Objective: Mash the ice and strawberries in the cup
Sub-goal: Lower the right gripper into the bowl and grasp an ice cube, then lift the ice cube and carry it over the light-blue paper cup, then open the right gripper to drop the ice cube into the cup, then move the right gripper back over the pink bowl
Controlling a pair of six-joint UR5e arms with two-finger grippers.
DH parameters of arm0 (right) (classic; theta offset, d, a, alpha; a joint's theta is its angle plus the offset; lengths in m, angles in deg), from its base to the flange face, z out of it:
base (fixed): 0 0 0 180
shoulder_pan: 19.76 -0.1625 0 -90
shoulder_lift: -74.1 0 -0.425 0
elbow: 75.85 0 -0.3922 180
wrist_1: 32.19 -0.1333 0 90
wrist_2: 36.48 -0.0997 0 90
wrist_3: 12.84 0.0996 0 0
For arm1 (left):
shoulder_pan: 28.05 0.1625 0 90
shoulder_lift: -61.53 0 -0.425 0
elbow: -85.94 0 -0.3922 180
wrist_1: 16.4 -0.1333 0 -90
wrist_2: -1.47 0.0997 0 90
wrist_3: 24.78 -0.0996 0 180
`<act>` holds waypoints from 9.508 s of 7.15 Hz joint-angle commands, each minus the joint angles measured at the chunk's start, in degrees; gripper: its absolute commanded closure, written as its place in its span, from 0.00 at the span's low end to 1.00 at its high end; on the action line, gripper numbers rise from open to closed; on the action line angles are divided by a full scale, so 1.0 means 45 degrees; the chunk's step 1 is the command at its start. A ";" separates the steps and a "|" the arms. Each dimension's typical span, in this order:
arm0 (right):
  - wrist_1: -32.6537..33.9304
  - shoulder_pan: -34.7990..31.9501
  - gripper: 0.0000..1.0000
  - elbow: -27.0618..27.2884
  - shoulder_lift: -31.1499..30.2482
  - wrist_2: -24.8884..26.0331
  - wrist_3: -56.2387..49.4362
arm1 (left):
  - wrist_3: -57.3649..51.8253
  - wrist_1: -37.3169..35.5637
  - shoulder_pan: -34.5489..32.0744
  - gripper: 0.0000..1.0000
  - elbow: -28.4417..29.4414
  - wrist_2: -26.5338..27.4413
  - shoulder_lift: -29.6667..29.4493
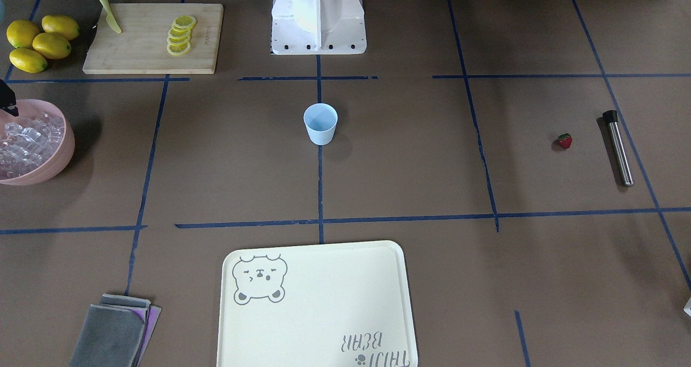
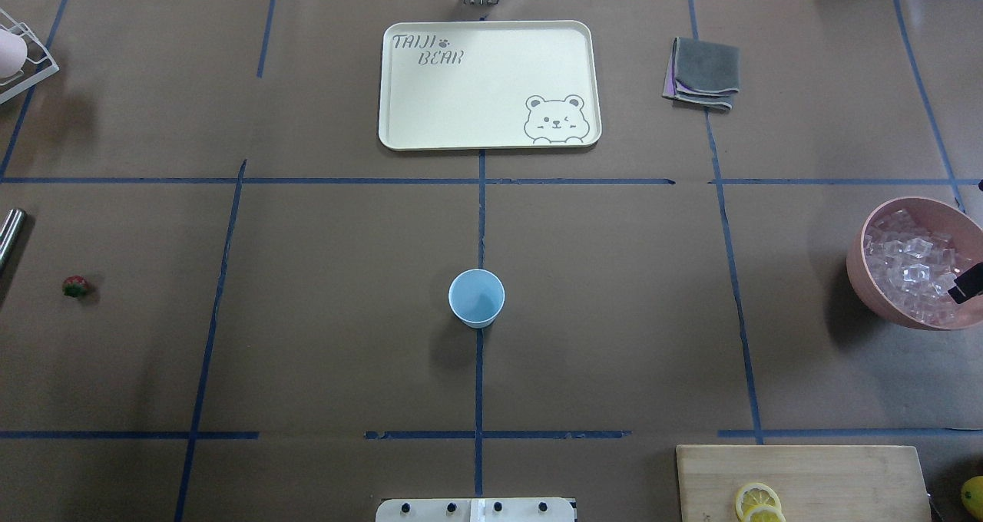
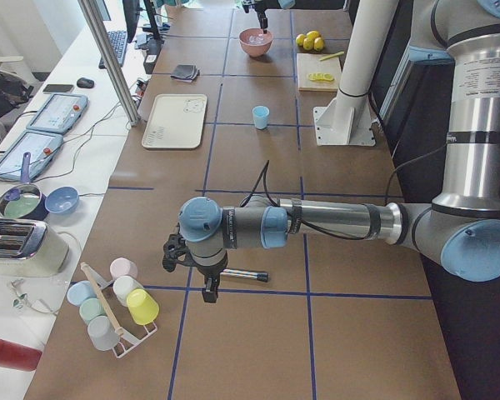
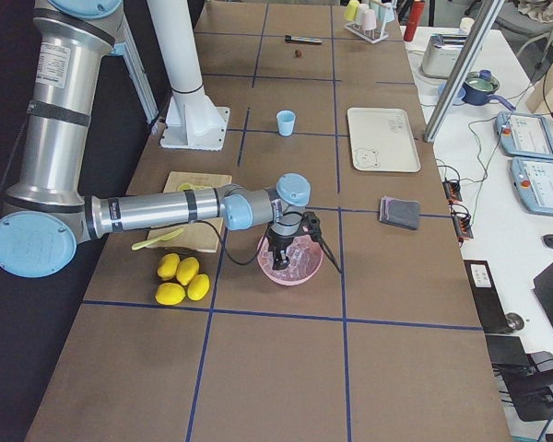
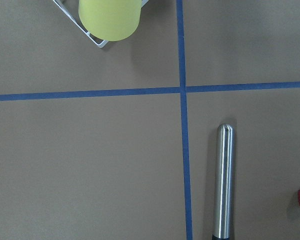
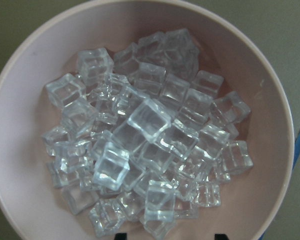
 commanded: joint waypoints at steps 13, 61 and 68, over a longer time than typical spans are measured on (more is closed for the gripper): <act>-0.0081 0.0465 0.63 -0.0623 0.0602 0.0403 -0.0016 | 0.0165 -0.0035 -0.0019 0.00 -0.0428 0.0007 0.0176; 0.4665 0.5413 0.00 0.3687 0.7975 0.4937 1.1497 | 0.1122 -0.0016 0.0137 0.00 -0.1540 -0.0052 0.0255; -0.1097 0.1230 0.01 0.3171 0.0994 0.1692 0.9379 | 0.1532 -0.0055 0.0176 0.00 -0.2438 -0.0013 0.0332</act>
